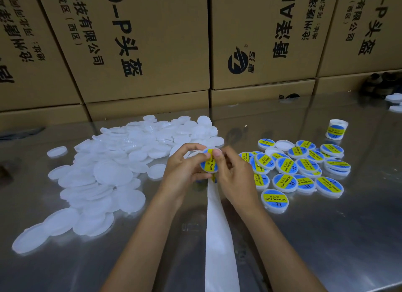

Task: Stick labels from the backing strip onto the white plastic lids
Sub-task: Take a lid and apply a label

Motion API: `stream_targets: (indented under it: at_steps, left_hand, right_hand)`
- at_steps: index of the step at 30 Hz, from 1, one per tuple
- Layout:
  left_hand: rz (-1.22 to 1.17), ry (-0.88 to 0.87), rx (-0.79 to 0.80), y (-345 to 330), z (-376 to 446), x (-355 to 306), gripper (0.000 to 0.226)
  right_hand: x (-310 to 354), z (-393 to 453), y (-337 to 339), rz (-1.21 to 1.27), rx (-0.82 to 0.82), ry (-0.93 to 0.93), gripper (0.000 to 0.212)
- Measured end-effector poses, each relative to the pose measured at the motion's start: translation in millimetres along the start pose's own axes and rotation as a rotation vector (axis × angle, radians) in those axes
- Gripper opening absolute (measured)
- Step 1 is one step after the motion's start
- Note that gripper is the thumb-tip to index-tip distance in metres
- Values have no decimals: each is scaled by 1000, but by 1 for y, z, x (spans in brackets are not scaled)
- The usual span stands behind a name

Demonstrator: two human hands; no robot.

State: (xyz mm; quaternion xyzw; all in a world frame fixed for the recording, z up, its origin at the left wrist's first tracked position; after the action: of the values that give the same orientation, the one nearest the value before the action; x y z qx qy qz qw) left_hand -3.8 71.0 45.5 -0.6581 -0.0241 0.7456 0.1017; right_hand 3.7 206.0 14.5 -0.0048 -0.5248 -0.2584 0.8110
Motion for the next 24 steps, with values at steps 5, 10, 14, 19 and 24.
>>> stream_targets:
  at_steps: [5, 10, 14, 19, 24]
  left_hand:
    - [207, -50, 2, 6, 3, -1, 17]
    - [-65, -72, -24, 6, 3, 2, 37]
    - [-72, -99, -22, 5, 3, 1, 38]
    - [22, -143, 14, 4, 1, -4, 39]
    - [127, -150, 91, -4, -2, -3, 46]
  right_hand:
    - [0, 2, 0, 68, 11, -17, 34]
    - [-3, 2, -5, 172, 132, -114, 28]
    - [-7, 1, -7, -8, 94, -45, 31]
    - [-9, 0, -2, -164, 3, -27, 30]
    - [-13, 5, 4, -199, -128, -67, 50]
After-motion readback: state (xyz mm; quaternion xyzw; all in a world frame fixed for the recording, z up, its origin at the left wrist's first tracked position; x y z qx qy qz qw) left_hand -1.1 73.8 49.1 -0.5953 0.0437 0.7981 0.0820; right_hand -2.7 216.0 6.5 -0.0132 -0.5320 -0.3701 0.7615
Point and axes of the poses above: each hand's wrist, its own z-axis towards the middle knuckle, its own y-axis out of the back of the hand, x = y × z, the point moved 3 cm from there along z, towards the middle knuckle, and after that the axes turned 6 degrees about -y, right-handed, at the moved point
